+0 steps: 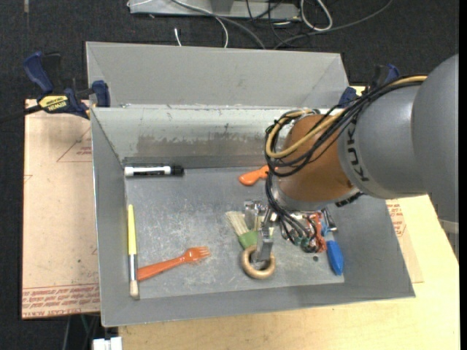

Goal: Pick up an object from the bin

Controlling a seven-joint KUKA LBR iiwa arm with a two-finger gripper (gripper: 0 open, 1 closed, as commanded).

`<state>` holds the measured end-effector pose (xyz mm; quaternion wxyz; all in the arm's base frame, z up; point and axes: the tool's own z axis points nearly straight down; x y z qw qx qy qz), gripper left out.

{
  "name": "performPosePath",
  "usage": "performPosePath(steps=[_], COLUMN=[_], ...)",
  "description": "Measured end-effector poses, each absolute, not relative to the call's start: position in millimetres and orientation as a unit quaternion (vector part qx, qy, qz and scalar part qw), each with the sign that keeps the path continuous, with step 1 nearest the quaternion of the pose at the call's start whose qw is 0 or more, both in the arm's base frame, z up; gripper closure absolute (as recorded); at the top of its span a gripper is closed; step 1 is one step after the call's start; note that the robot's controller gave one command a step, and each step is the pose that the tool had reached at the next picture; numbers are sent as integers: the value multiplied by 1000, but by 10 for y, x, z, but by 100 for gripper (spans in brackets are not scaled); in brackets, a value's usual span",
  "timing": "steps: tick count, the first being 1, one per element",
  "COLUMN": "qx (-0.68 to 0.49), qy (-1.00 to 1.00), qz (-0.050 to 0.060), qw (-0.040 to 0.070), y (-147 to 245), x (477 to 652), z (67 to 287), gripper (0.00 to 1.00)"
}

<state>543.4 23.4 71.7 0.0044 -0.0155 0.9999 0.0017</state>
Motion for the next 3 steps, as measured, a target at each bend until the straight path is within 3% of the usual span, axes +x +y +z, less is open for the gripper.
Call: performPosePath(steps=[1,3], qx=[-15,-15], qy=[1000,1000], qz=[2,2], qw=[4,4], y=[233,241], x=[5427,5433], z=[746,1758], gripper=[100,100])
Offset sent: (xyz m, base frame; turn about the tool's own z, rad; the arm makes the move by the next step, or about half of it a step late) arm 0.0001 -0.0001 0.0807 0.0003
